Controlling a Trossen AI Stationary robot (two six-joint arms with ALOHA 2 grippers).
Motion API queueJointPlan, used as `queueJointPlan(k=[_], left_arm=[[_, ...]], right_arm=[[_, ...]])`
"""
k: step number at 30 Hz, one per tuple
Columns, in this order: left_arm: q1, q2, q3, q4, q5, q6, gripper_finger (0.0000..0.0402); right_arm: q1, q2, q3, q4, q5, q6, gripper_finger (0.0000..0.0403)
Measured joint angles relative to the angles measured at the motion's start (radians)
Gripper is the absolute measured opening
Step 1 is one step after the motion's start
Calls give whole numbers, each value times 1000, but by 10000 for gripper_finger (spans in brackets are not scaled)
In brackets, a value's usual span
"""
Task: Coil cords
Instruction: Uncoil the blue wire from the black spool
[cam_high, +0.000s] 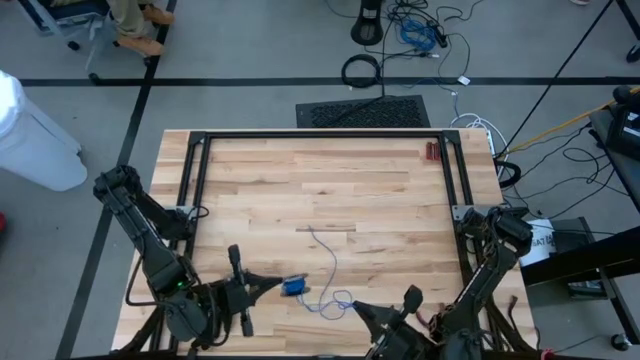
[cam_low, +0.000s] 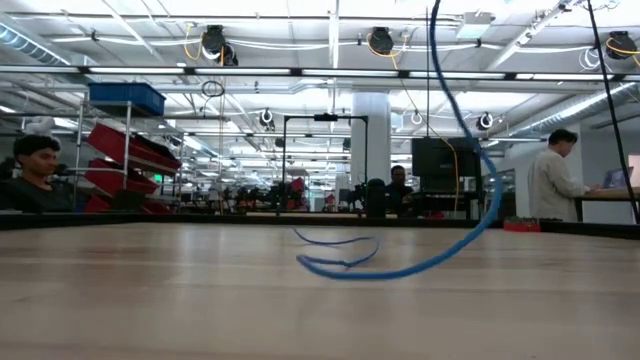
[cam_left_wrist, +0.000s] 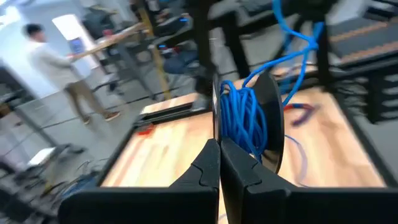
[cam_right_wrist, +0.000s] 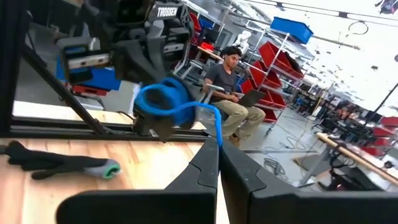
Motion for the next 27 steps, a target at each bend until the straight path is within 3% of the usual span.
queueJointPlan(k=[14, 19, 27], left_arm=[[-99, -2, 90, 23, 230, 49, 1], [-139, -2, 91, 155, 231, 152, 1], [-165, -2, 91, 207, 82, 219, 1]], right_arm=[[11, -18, 0, -12, 0, 1, 0], [5, -19, 0, -55, -1, 19, 0], [-35, -19, 0, -423, -3, 354, 0]])
